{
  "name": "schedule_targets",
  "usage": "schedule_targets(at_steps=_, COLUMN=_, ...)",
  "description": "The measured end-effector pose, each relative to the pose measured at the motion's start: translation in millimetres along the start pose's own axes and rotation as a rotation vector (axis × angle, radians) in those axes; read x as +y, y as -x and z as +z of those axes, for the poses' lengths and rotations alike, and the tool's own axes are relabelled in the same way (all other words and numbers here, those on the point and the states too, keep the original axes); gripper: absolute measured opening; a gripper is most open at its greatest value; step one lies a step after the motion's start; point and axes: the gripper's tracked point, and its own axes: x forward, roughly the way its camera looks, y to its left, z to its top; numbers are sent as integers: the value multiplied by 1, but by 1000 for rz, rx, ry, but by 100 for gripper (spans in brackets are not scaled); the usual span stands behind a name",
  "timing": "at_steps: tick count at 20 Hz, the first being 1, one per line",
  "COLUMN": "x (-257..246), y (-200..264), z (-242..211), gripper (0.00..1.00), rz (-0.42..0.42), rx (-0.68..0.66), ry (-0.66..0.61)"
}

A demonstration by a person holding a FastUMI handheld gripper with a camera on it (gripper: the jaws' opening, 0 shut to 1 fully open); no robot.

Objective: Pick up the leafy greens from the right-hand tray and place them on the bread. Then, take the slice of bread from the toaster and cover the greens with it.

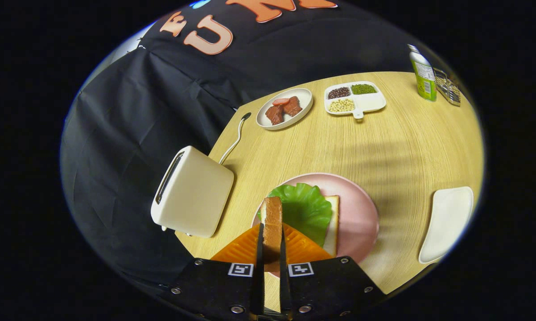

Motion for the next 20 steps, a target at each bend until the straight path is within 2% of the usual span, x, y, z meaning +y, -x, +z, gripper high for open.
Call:
schedule_targets(at_steps=11, x=-32, y=-1, z=-1, gripper=16, rz=-15, rx=-32, ry=-36)
schedule_targets(at_steps=14, x=-42, y=-4, z=-1, gripper=28, rz=-68, rx=-46, ry=12)
schedule_targets(at_steps=15, x=-44, y=-5, z=-2, gripper=36, rz=-88, rx=-45, ry=31)
schedule_targets(at_steps=16, x=-48, y=-8, z=-3, gripper=39, rz=-114, rx=-46, ry=49)
schedule_targets(at_steps=18, x=-56, y=-14, z=-1, gripper=52, rz=-159, rx=-60, ry=90)
schedule_targets(at_steps=20, x=-57, y=-18, z=4, gripper=61, rz=-176, rx=-79, ry=93)
